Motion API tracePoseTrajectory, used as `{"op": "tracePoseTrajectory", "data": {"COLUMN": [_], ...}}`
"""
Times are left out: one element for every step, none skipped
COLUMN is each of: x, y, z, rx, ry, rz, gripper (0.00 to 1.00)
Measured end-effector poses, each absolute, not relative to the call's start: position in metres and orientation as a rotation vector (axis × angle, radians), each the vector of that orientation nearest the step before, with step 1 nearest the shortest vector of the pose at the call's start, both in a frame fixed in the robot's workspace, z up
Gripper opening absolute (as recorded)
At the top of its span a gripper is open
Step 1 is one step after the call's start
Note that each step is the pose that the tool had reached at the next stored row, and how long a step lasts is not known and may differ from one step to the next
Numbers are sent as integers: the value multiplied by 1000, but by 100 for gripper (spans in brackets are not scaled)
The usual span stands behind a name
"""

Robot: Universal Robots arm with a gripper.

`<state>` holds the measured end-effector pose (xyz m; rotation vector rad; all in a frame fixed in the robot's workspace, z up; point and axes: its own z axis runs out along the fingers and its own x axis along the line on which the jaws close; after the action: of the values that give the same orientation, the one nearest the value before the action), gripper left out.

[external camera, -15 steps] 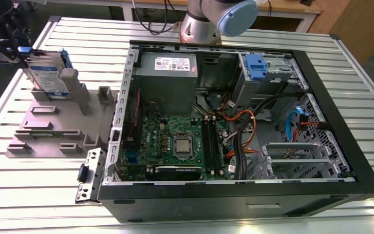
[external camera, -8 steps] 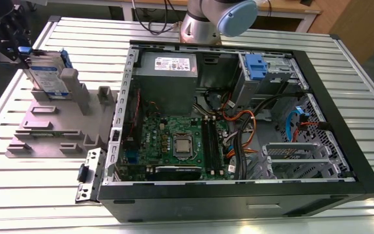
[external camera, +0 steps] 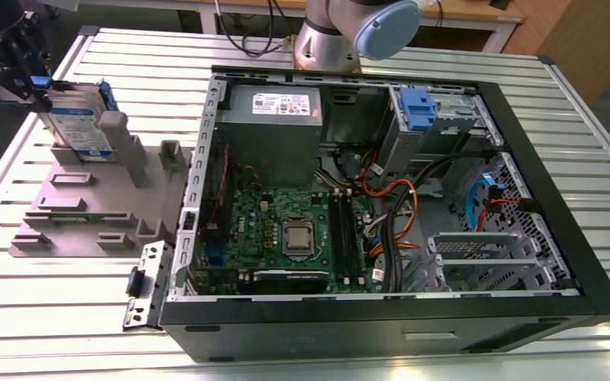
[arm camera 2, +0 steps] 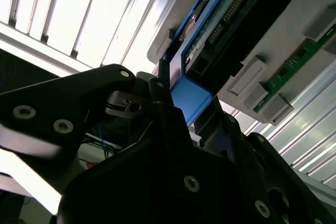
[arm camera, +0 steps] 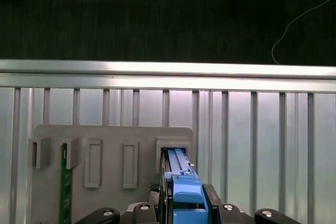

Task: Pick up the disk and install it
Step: 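Pick up the disk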

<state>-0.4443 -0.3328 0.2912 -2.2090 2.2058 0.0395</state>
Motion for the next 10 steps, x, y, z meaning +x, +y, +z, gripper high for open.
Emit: {"op": "tracePoseTrajectory", "data": {"x": [-444,-444,-444,-444,-444,-444,-444,-444,-444,-443], "y": [-333,-333,-333,-333,-333,-333,-333,-333,-333,-333], "z": [291,290,290,290,290,290,290,290,290,290], "rx": [-2210,-2210,-2210,-2210,-2210,-2210,-2210,-2210,-2210,-2210], "ry": [2206,2207,2207,2207,2207,2207,2207,2207,2207,2207], "rz": [38,37,38,38,38,38,38,38,38,38], "gripper": [44,44,44,44,44,44,44,44,44,44]}}
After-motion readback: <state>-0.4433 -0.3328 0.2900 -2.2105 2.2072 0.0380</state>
